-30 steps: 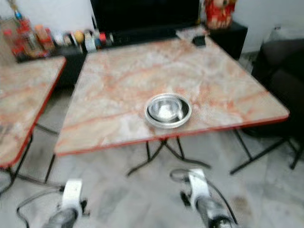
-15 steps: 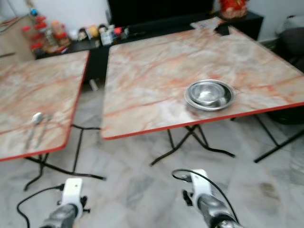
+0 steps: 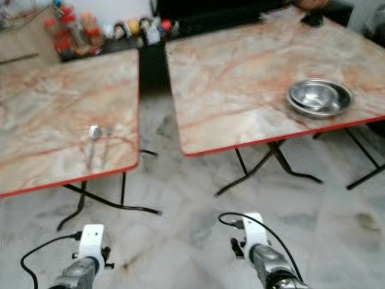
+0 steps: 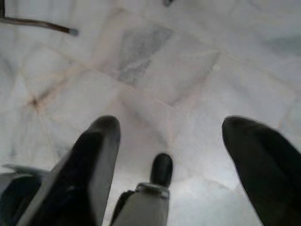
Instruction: Setting the table
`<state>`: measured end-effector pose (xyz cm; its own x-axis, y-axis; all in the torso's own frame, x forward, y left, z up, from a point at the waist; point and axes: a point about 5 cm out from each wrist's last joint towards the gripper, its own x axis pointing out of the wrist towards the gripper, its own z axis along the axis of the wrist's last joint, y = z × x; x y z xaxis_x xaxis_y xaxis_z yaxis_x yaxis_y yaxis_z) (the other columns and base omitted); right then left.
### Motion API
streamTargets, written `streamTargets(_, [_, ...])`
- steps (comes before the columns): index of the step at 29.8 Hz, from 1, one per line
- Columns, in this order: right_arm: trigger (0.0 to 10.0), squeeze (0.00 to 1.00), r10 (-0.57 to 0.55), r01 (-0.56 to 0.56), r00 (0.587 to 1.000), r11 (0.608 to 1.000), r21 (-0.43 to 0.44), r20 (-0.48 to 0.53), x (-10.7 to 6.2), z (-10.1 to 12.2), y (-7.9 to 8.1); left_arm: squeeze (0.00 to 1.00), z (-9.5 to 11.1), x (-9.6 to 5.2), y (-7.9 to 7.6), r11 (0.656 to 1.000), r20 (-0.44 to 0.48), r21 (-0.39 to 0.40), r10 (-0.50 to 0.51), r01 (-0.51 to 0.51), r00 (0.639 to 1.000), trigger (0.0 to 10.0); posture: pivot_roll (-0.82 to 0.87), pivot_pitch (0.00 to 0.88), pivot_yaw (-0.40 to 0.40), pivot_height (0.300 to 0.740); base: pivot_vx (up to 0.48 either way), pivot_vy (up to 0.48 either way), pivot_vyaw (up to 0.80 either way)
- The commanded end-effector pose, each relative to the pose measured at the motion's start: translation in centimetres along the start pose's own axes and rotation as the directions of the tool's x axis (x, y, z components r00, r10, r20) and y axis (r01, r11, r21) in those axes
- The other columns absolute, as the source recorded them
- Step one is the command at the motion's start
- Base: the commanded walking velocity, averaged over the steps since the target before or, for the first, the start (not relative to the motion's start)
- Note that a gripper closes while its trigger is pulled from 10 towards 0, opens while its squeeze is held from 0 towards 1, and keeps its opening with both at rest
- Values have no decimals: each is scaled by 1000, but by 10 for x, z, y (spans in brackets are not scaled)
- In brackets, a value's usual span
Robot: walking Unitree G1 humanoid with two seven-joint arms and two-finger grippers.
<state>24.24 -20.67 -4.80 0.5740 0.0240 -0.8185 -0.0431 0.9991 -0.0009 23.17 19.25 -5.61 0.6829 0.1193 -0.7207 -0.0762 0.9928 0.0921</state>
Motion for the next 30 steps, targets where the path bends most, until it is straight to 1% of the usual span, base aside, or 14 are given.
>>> streamTargets(1, [10000,0,28,-28,999,1000,-15,15,2,6,11,0,2,0,11,999,-2,12,32,-32,999,10000,-59,79,103,740,0,480,0])
streamTargets(8, [10000,0,23,-22,999,998,-57,23,2,8,10,0,2,0,11,999,-2,12,34,-34,999,10000,-58,84,104,740,0,480,0])
streamTargets(15, [10000,0,13,-12,1000,999,-41,20,2,7,10,0,2,0,11,999,-3,15,35,-35,999,10000,-56,87,103,740,0,480,630])
streamTargets(22, [10000,0,8,-7,1000,1000,-31,25,2,7,9,0,2,0,11,999,-4,17,36,-35,999,10000,-53,90,99,740,0,411,0])
streamTargets(24, [10000,0,6,-5,1000,1000,-27,27,2,8,9,0,2,0,10,999,-3,17,36,-36,999,10000,-54,92,98,740,0,255,0])
streamTargets(30, [10000,0,7,-6,1000,1000,-25,28,2,7,9,0,3,0,10,999,6,17,35,-35,999,10000,-53,91,97,740,0,0,0])
